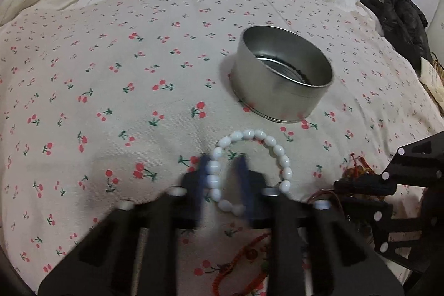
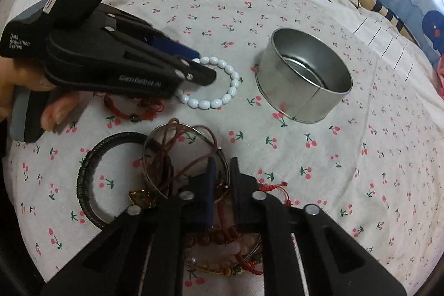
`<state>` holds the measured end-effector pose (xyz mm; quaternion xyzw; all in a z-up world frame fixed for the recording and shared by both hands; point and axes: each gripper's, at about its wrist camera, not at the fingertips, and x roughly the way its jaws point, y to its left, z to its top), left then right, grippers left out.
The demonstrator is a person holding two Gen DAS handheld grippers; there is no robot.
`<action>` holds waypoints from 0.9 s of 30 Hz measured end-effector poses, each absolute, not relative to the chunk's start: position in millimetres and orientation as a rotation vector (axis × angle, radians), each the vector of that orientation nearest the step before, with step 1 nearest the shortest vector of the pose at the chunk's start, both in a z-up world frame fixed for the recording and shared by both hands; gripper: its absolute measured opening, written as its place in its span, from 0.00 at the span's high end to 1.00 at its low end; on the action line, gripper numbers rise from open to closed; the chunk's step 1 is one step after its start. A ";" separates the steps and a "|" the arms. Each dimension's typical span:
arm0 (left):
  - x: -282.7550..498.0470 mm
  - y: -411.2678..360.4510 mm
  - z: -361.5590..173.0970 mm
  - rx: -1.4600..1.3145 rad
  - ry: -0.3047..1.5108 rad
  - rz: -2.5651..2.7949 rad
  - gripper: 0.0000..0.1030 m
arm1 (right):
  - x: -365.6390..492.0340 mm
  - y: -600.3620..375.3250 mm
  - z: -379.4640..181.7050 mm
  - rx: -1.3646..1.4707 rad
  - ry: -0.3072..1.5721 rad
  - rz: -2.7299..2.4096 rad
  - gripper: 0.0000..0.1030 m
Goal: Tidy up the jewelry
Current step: 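Lower the white bracelet into the tin with the left gripper while the right grasps the silver bangle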
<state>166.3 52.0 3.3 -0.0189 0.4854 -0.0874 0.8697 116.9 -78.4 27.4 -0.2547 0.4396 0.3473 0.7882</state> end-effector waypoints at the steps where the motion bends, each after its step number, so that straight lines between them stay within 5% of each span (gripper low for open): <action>1: 165.3 51.9 5.2 -0.040 1.011 -0.189 0.94 | 114.8 -78.9 29.8 -0.538 0.937 0.742 0.95; 27: 137.9 32.5 98.8 0.071 0.807 -0.234 0.94 | 143.5 -158.7 101.9 -0.074 0.726 0.577 0.96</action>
